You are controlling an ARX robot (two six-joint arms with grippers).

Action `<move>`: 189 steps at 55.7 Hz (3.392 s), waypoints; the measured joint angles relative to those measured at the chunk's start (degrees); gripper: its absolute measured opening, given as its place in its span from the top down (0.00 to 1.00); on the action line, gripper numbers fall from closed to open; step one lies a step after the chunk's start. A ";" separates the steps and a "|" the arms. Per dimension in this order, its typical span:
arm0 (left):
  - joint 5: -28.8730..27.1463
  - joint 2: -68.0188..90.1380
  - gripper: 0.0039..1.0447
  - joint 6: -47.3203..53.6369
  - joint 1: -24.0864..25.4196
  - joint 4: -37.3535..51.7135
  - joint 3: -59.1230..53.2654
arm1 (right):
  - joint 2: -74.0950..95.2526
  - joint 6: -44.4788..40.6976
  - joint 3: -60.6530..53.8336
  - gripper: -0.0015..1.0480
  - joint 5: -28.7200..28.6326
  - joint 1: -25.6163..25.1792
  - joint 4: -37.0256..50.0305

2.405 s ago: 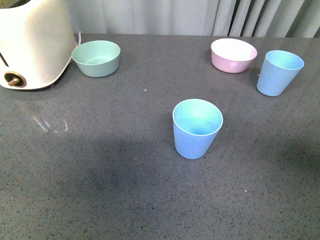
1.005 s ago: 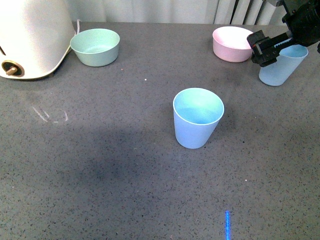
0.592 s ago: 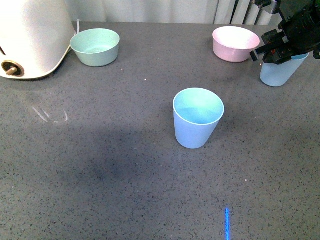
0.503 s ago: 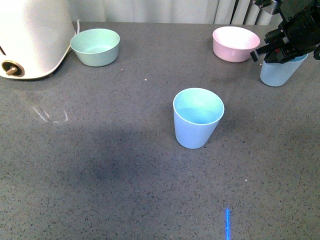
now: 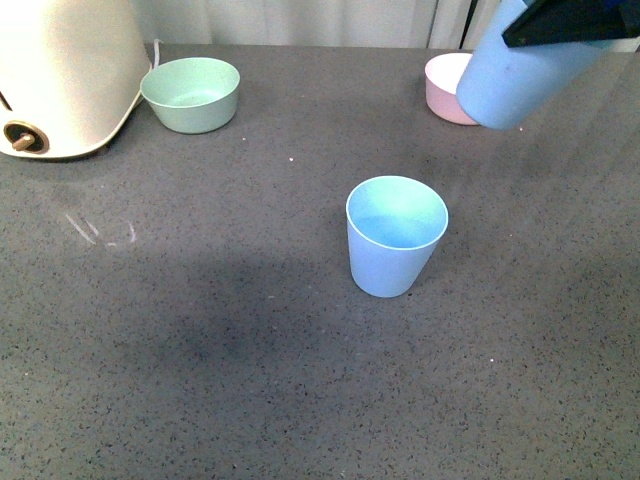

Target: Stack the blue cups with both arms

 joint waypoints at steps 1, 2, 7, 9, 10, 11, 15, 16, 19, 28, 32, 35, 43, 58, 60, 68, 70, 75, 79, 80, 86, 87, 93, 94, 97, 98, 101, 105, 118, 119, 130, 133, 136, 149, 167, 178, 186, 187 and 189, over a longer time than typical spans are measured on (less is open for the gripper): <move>0.00 0.00 0.08 0.00 0.02 0.00 0.00 | -1.07 0.02 -0.44 0.98 -0.55 0.70 -0.31; 0.00 0.00 0.08 0.00 0.02 0.00 0.00 | -2.03 0.13 -0.83 0.98 -0.98 1.40 -0.61; 0.00 0.00 0.08 0.00 0.00 0.00 0.00 | -5.31 0.17 -2.29 0.98 -2.45 4.98 -1.40; 0.00 0.00 0.08 0.00 0.00 0.00 0.00 | -5.79 0.17 -2.67 0.98 -2.69 6.05 -1.51; 0.00 0.00 0.08 0.00 0.00 0.00 0.00 | -6.01 0.17 -2.93 0.98 -2.78 6.78 -1.66; 0.00 0.00 0.08 0.00 0.00 0.00 0.00 | -6.03 0.17 -3.10 0.98 -2.78 7.23 -1.77; 0.00 0.00 0.08 0.00 0.00 0.00 0.00 | -6.05 0.07 -4.11 0.98 -2.43 8.92 -2.01; 0.00 0.00 0.08 0.00 0.00 0.00 0.00 | -6.05 0.07 -4.42 0.98 -2.29 9.25 -2.03; 0.00 0.00 0.08 0.00 0.00 0.00 0.00 | -6.01 0.02 -5.01 0.98 -2.03 9.77 -2.05; 0.02 0.00 0.08 0.00 0.00 0.00 0.00 | -5.03 -0.46 -7.65 0.98 -1.29 12.09 -1.77; 0.00 0.00 0.08 0.00 0.00 0.00 0.00 | -4.15 -0.76 -8.15 0.98 -0.83 12.61 -1.64; 0.00 0.00 0.08 0.00 0.00 0.00 0.00 | -3.48 -0.90 -8.39 0.98 -0.44 12.90 -1.18; 0.00 0.00 0.08 0.00 0.02 0.00 0.00 | -2.01 -1.09 -8.44 0.98 0.42 13.27 -0.55; 0.02 0.00 0.08 0.00 0.00 0.00 0.00 | -1.20 -1.07 -8.44 0.89 1.09 13.88 0.17; 0.00 0.00 0.08 0.00 0.00 0.00 0.00 | -1.20 -1.03 -8.44 0.84 1.09 13.90 0.33; 0.00 0.00 0.08 0.00 0.00 0.00 0.00 | -1.33 -0.76 -8.50 0.66 1.11 13.97 0.68; 0.00 0.00 0.08 0.00 0.00 0.00 0.00 | -1.49 -0.66 -8.59 0.63 1.18 13.97 0.72; 0.00 0.00 0.08 0.00 0.00 0.00 0.00 | -2.47 -0.13 -9.14 0.51 1.22 13.70 1.01; 0.00 0.00 0.08 0.00 0.00 0.00 0.00 | -4.37 0.17 -10.08 0.41 1.18 13.05 1.44; 0.00 0.00 0.08 0.00 0.00 0.00 0.00 | -4.76 0.26 -10.25 0.39 1.09 12.94 1.55; 0.02 0.00 0.08 0.00 0.00 0.00 0.00 | -13.11 2.19 -13.88 0.17 0.20 9.94 5.22; 0.00 0.00 0.08 0.00 0.00 0.00 0.00 | -15.58 2.71 -14.99 0.12 0.33 8.96 6.45; 0.02 0.00 0.08 0.00 0.00 0.00 0.00 | -27.87 5.88 -21.44 0.09 4.24 3.15 13.86; 0.00 0.00 0.08 0.00 0.00 0.00 0.00 | -29.20 6.36 -22.08 0.09 4.59 2.47 14.27; 0.00 0.00 0.08 0.00 0.00 0.00 0.00 | -31.34 7.58 -22.75 0.09 4.96 1.42 14.62; 0.00 0.00 0.08 0.00 0.00 0.00 0.00 | -31.80 7.76 -22.80 0.09 4.96 1.29 14.71; 0.02 0.00 0.08 0.00 0.00 0.00 0.00 | -32.24 8.04 -22.80 0.09 4.81 1.22 14.78; 0.02 0.00 0.08 0.02 0.02 0.00 0.00 | -32.85 12.15 -26.45 0.16 15.23 2.84 23.54; -0.02 0.00 0.08 0.00 0.00 -0.02 0.00 | -40.72 21.99 -43.87 0.55 31.10 -0.48 45.92; 0.02 0.00 0.08 0.02 0.00 -0.02 0.00 | -41.42 22.16 -44.74 0.59 30.67 -0.85 46.12; 0.00 0.00 0.08 0.02 0.00 -0.02 0.00 | -46.93 22.95 -52.24 0.92 27.28 -4.31 46.75; 0.00 0.00 0.08 0.00 0.00 -0.02 0.00 | -49.09 23.19 -54.05 0.98 26.25 -5.18 46.77; 0.00 0.00 0.08 0.00 0.00 0.00 0.00 | -51.39 23.15 -55.82 0.98 25.44 -6.21 46.56; 0.00 0.00 0.08 0.02 0.00 -0.02 0.00 | -57.66 23.17 -59.84 0.98 19.74 -11.80 44.15; 0.00 0.00 0.08 0.02 0.00 -0.02 0.00 | -66.79 23.17 -63.30 0.98 19.28 -12.63 38.45; 0.00 0.00 0.08 0.02 0.00 -0.02 0.00 | -70.88 23.19 -64.76 0.98 19.45 -12.63 37.22; 0.00 0.00 0.08 0.02 0.00 -0.02 0.00 | -74.18 23.19 -64.76 0.98 19.30 -12.66 34.47; 0.00 0.00 0.08 0.02 0.00 -0.02 0.00 | -74.62 23.19 -64.76 0.98 19.30 -12.66 34.03; 0.00 0.00 0.08 0.02 0.02 -0.02 0.00 | -75.49 23.19 -64.76 0.98 19.30 -12.66 33.11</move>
